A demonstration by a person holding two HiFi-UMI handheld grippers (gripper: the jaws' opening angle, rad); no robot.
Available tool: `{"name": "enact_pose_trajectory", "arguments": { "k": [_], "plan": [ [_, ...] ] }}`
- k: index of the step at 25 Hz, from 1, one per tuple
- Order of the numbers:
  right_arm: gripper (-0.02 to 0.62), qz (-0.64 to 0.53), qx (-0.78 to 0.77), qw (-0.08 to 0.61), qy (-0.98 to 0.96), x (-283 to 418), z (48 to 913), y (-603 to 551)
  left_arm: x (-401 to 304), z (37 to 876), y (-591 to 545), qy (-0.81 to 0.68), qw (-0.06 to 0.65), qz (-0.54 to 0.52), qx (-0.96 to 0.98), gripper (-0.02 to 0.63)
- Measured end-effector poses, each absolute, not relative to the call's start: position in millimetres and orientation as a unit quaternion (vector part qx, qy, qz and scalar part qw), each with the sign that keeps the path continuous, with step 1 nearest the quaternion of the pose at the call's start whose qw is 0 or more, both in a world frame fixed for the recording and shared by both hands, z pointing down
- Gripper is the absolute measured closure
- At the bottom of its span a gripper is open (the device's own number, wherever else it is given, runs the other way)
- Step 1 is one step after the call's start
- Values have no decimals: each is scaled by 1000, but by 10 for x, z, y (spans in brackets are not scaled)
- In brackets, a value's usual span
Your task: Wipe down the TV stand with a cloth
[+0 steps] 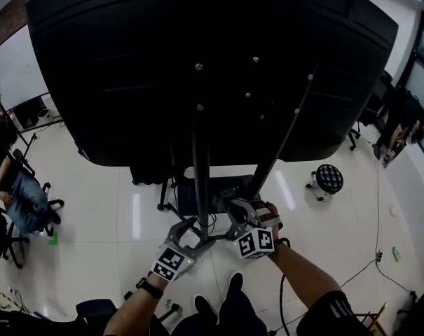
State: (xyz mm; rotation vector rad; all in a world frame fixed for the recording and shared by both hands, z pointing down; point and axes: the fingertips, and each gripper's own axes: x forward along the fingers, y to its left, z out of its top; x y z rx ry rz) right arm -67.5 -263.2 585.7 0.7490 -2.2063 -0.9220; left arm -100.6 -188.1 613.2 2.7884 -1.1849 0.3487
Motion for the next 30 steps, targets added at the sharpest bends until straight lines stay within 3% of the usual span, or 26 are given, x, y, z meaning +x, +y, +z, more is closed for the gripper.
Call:
{"name": "enact_pose_trajectory", "arguments": {
  "k": [20,30],
  "plan": [
    [554,-431,380,233,-784,466,2876,-2707,-155,3562,-1872,-344,-111,2,933,253],
    [552,-475,367,207,-773,682,2052,-3018,382,2651,-2182,-337,-150,-27,929,253]
  ]
}}
